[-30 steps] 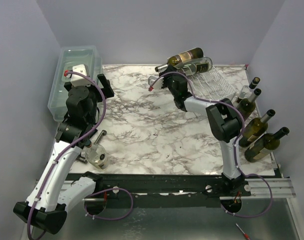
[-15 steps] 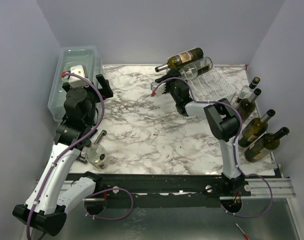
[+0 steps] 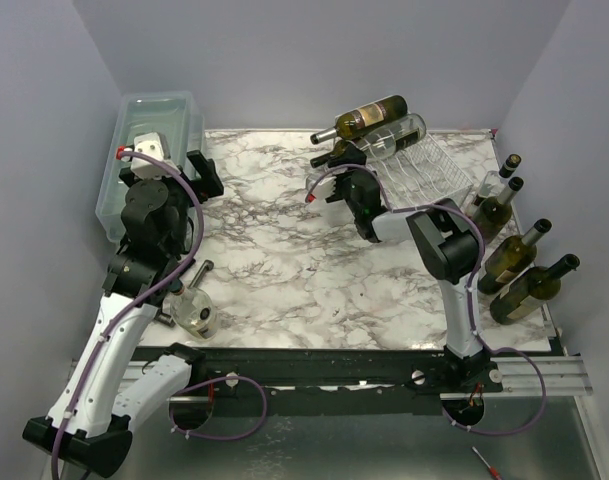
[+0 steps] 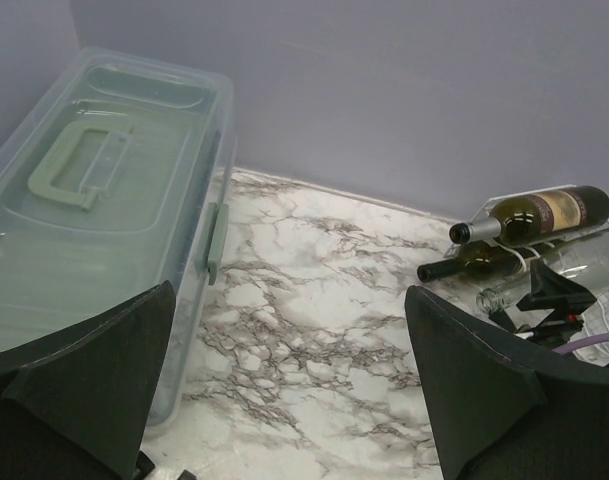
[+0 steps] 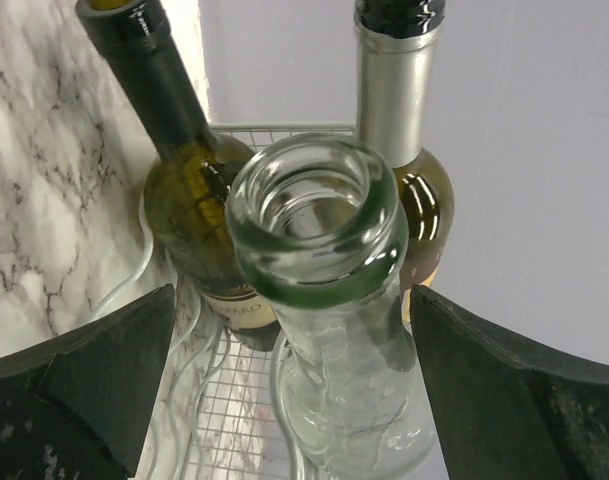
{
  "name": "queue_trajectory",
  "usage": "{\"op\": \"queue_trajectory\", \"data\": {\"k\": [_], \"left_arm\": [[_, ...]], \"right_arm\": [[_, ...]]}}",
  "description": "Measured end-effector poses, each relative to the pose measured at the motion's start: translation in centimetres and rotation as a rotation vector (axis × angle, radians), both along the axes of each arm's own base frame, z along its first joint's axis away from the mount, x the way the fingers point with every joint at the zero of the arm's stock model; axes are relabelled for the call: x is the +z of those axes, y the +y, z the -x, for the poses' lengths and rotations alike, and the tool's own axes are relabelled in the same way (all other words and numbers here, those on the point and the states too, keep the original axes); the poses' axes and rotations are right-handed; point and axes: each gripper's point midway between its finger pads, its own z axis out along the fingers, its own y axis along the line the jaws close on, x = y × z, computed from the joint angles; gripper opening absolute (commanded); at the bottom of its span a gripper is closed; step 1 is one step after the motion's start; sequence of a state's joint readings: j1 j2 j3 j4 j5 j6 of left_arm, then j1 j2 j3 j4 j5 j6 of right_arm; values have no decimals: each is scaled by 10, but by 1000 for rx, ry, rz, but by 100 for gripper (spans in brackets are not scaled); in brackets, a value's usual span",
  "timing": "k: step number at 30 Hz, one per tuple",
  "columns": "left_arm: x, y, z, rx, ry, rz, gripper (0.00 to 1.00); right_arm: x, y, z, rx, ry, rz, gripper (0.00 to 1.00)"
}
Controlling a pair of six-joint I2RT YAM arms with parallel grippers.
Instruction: Put the wine bottle on the wine rack
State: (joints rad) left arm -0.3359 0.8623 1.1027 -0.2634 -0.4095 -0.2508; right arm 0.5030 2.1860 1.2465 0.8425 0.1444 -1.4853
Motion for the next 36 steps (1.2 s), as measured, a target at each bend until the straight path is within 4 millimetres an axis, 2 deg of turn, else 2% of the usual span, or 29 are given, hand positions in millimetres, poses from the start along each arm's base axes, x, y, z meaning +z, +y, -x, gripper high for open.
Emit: {"op": "queue_trajectory", "data": {"k": [3, 7, 15, 19, 22, 25, 27, 30, 32, 34, 36], "left_arm": [[3, 1, 3, 0, -9, 3, 99], [5, 2, 4, 1, -16, 6, 99], [6, 2, 5, 1, -18, 6, 99], [5, 2, 4, 1, -15, 5, 99], [3, 1, 3, 1, -10, 4, 99], [2, 1, 1, 0, -5, 2, 99], [1, 0, 1, 0, -4, 1, 99], [-1, -1, -1, -1, 2, 0, 99], [-2, -1, -2, -1, 8, -2, 99], [-3, -1, -3, -1, 9, -2, 99], [-3, -1, -3, -1, 10, -2, 99]], "right_arm": [[-6, 0, 7, -6, 11, -2, 100], [-2, 0, 22, -17, 22, -22, 100], [21, -1, 76, -41, 32, -115, 100], [23, 1, 103, -63, 39, -158, 100], [27, 22, 127, -59, 85, -271, 100], [40, 52, 158, 3, 197, -482, 100], [61, 72, 180, 89, 295, -672, 100], [105, 91, 211, 251, 439, -969, 100], [126, 108, 235, 379, 575, -1128, 100], [135, 125, 258, 484, 744, -1252, 100], [137, 141, 279, 543, 935, -1365, 100]]}}
